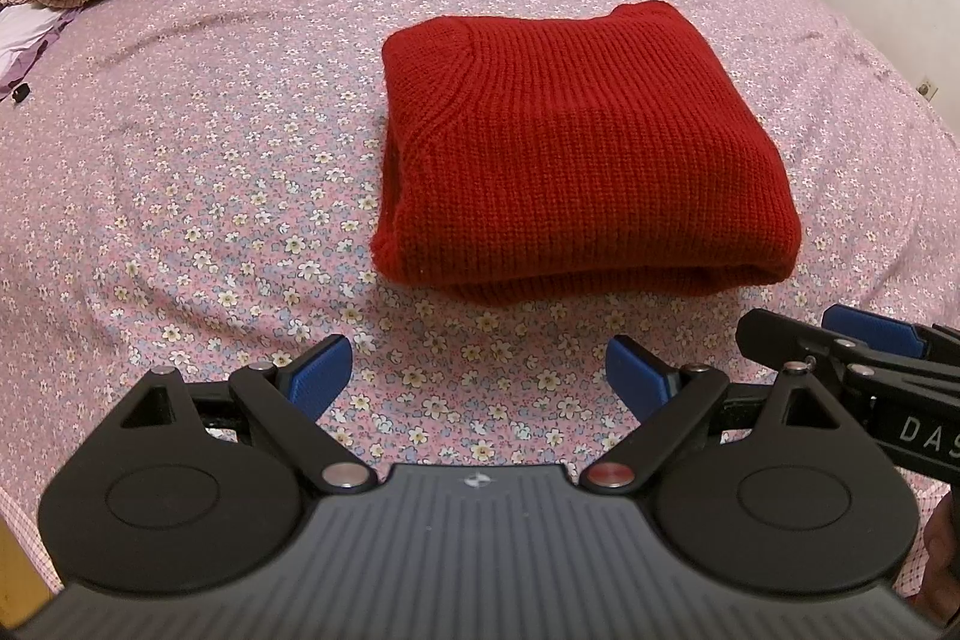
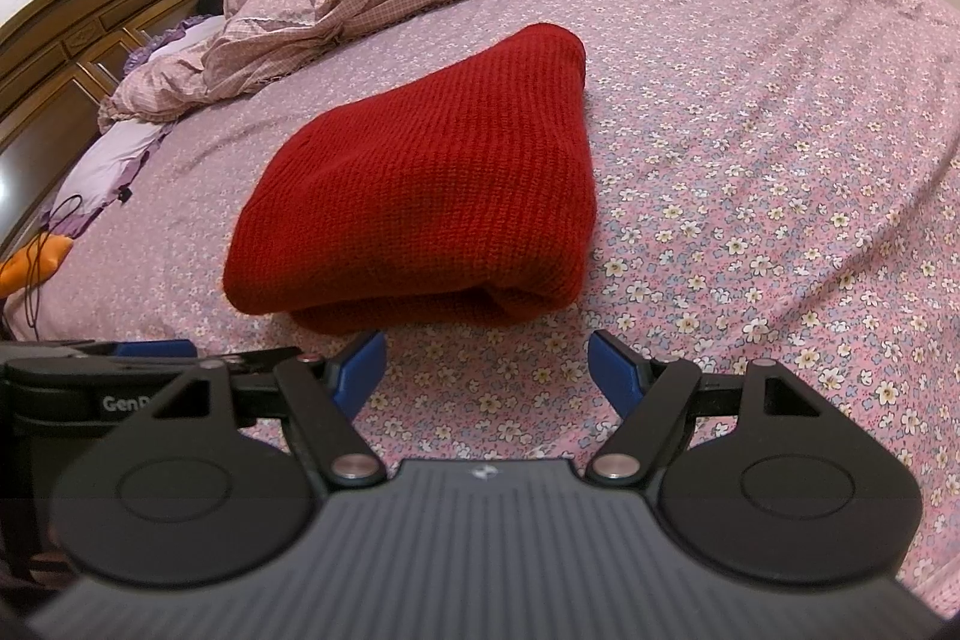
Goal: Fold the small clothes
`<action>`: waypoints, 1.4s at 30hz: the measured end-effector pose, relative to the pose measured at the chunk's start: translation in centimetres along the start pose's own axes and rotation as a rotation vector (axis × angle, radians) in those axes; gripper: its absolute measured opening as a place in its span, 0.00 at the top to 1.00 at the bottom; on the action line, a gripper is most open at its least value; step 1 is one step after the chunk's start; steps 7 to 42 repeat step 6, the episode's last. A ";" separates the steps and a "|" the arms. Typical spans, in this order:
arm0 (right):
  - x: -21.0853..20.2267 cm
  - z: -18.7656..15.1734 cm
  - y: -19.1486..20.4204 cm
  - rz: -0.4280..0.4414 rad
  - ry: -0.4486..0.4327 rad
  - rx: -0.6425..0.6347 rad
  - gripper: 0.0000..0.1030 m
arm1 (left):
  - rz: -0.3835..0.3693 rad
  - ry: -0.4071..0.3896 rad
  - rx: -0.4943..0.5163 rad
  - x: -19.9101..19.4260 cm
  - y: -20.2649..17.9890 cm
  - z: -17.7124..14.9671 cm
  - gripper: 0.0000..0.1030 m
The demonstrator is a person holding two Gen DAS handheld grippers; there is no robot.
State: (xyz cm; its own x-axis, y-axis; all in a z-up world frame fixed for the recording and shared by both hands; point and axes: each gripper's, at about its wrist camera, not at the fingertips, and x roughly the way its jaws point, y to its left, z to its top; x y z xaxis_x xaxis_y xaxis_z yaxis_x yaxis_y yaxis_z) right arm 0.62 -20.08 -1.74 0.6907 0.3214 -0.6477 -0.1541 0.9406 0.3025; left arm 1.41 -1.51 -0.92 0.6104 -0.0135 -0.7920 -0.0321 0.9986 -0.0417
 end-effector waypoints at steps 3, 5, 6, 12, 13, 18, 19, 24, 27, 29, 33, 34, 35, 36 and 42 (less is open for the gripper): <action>0.0 0.0 0.0 0.000 0.000 -0.001 0.26 | 0.000 0.000 0.001 0.0 0.0 0.0 0.09; 0.0 0.0 0.0 0.000 0.000 0.000 0.26 | 0.001 0.001 0.001 0.0 0.0 0.0 0.09; 0.0 0.0 0.0 0.000 0.000 0.001 0.26 | 0.002 0.002 0.001 0.0 -0.1 -0.1 0.09; 0.0 0.0 0.0 0.000 0.000 0.001 0.26 | 0.002 0.002 0.001 0.0 -0.1 -0.1 0.09; 0.0 0.0 0.0 0.000 0.000 0.001 0.26 | 0.002 0.002 0.001 0.0 -0.1 -0.1 0.09; 0.0 0.0 0.0 0.000 0.000 0.001 0.26 | 0.002 0.002 0.001 0.0 -0.1 -0.1 0.09; 0.0 0.0 0.0 0.000 0.000 0.001 0.26 | 0.002 0.002 0.001 0.0 -0.1 -0.1 0.09; 0.0 0.0 0.0 0.000 0.000 0.001 0.26 | 0.002 0.002 0.001 0.0 -0.1 -0.1 0.09; 0.0 0.0 0.0 0.000 0.000 0.001 0.26 | 0.002 0.002 0.001 0.0 -0.1 -0.1 0.09; 0.0 0.0 0.0 0.000 0.000 0.001 0.26 | 0.002 0.002 0.001 0.0 -0.1 -0.1 0.09; 0.0 0.0 0.0 0.000 0.000 0.001 0.26 | 0.002 0.002 0.001 0.0 -0.1 -0.1 0.09; 0.0 0.0 0.0 0.000 0.000 0.001 0.26 | 0.002 0.002 0.001 0.0 -0.1 -0.1 0.09; 0.0 0.0 0.0 0.000 0.000 0.001 0.26 | 0.002 0.002 0.001 0.0 -0.1 -0.1 0.09; 0.0 0.0 0.0 0.000 0.000 0.001 0.26 | 0.002 0.002 0.001 0.0 -0.1 -0.1 0.09; 0.0 0.0 0.0 0.000 0.000 0.001 0.26 | 0.002 0.002 0.001 0.0 -0.1 -0.1 0.09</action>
